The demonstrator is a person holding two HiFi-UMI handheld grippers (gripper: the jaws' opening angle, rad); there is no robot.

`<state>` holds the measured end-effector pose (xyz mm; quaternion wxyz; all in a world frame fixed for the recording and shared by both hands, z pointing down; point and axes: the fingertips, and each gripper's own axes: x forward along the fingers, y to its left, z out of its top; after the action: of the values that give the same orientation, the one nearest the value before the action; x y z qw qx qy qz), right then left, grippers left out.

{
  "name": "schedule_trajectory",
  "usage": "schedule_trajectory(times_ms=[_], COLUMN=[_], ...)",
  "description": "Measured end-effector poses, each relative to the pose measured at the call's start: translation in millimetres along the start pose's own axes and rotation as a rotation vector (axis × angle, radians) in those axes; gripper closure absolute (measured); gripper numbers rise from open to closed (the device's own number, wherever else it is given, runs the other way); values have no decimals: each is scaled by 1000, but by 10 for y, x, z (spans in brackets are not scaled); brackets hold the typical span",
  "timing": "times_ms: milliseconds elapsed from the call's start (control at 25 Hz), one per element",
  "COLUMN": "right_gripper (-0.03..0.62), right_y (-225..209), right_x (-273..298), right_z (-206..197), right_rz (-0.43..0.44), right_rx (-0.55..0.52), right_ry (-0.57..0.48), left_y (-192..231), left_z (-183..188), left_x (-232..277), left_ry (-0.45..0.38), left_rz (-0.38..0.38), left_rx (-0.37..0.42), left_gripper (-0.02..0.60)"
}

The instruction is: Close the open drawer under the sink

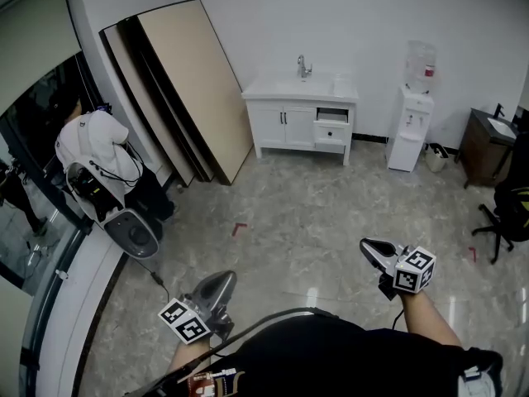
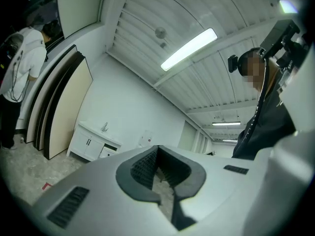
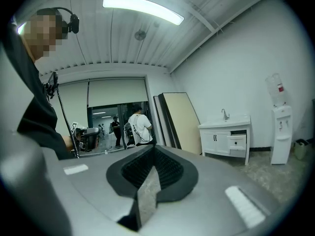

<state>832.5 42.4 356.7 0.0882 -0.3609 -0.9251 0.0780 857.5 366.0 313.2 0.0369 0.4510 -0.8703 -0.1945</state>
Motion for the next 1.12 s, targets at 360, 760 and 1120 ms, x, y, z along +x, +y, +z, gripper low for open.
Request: schedule_trajectory(times_ms=[360,760,1120], right_gripper=[583,583,583], right_y=[-384,-461,-554], right_x=[428,1570,2588], right_z=[54,494,593], right_rz=[-90,-181,-196], right_rx=[3,-14,-10], right_ry=[6,-31,-21], left_y=[732,1990,3032], left_z=[139,875,1204], left_x=[447,723,713], left_ry=[13,28,23], left_rz=[-76,-187,-195], left_rx=[-27,-9,-21], left_gripper=[581,581,581])
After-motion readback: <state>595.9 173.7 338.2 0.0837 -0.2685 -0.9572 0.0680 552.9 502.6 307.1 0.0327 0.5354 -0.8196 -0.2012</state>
